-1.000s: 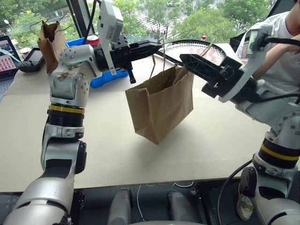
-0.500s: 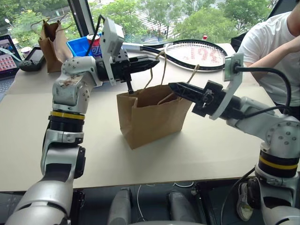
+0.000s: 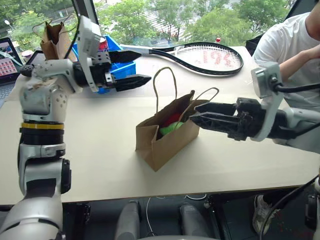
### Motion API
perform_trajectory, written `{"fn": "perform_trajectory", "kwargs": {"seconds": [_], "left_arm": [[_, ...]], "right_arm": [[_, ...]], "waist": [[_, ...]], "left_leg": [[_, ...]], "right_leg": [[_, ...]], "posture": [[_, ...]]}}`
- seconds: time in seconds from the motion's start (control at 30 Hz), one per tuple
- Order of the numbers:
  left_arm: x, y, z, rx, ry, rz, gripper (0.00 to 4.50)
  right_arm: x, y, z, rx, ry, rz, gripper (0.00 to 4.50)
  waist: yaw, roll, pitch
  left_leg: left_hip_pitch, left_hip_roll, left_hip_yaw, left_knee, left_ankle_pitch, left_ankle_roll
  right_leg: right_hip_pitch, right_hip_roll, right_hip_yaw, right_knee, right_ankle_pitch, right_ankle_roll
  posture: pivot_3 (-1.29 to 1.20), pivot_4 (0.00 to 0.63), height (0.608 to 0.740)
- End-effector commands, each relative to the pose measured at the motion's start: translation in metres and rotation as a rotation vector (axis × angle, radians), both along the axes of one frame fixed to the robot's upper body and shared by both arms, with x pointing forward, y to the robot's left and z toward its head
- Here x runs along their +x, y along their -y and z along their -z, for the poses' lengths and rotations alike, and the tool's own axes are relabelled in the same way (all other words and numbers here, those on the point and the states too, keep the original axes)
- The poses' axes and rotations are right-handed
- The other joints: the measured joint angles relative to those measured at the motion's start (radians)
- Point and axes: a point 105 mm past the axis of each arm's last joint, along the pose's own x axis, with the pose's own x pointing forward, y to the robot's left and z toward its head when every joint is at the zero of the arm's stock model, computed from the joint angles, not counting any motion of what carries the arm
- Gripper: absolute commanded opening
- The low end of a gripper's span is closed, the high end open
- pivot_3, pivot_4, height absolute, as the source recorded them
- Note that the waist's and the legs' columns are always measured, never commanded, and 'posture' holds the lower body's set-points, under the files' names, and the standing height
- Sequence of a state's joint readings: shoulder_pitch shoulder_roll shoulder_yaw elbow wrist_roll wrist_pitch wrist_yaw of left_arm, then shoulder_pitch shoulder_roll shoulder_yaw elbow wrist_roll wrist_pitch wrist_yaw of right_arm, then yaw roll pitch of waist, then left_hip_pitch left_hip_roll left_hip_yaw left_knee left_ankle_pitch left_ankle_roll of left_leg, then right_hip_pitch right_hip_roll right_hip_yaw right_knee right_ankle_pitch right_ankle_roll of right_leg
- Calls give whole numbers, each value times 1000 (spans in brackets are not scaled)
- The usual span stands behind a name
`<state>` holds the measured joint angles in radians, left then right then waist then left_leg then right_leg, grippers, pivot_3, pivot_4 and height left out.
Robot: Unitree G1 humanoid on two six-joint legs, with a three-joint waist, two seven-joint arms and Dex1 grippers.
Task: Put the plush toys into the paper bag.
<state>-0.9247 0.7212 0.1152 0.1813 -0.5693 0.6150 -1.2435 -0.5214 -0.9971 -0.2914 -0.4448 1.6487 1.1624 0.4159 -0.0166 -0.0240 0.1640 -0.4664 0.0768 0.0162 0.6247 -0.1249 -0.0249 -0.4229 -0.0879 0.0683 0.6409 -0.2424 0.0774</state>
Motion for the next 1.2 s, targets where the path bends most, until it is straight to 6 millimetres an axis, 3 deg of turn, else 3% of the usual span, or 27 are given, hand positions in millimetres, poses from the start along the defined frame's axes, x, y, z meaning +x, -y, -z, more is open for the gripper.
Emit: {"fn": "perform_trajectory", "kwargs": {"seconds": [0.03, 0.1, 0.27, 0.47, 0.73, 1.2], "left_arm": [[-22, -13, 14, 36, -66, 63, 4500], [-34, -21, 35, 92, -131, 86, 4500], [-63, -25, 81, 184, -269, 141, 4500], [-61, -11, 91, 125, -247, 88, 4500], [-67, 18, 88, 47, -240, 123, 4500], [-72, 40, 103, 34, -291, 160, 4500]], "right_arm": [[-23, 9, -10, -46, 41, -64, 4478], [-22, 15, -1, -100, 27, -37, 4478], [-5, 15, 48, -269, 4, 52, 4478], [16, 1, 87, -323, 47, 124, 2752], [28, -16, 90, -260, 99, 144, 18], [44, -44, 87, -174, 125, 164, 18]], "waist": [[1, 0, 0], [0, 0, 0], [0, -1, 0], [9, -1, 0], [5, -2, 0], [4, -2, 0]], "left_leg": [[0, 0, 0, 0, 0, 0], [0, 0, 0, 0, 0, 0], [2, 1, 1, 1, 0, 0], [0, 0, 3, 2, 0, -1], [-1, 0, 2, 2, 0, 0], [0, 0, 1, 2, 1, 0]], "right_leg": [[0, 0, 0, 0, 0, 0], [0, 0, 0, 0, -1, -1], [0, -1, 0, 1, -5, -11], [0, -2, 0, 0, -5, -11], [0, -1, 0, 1, -6, -9], [1, 0, 0, 2, -6, -9]], "posture": [[0, 150, 734], [0, 150, 734], [0, 150, 734], [0, 150, 734], [0, 150, 734], [0, 150, 734]]}}
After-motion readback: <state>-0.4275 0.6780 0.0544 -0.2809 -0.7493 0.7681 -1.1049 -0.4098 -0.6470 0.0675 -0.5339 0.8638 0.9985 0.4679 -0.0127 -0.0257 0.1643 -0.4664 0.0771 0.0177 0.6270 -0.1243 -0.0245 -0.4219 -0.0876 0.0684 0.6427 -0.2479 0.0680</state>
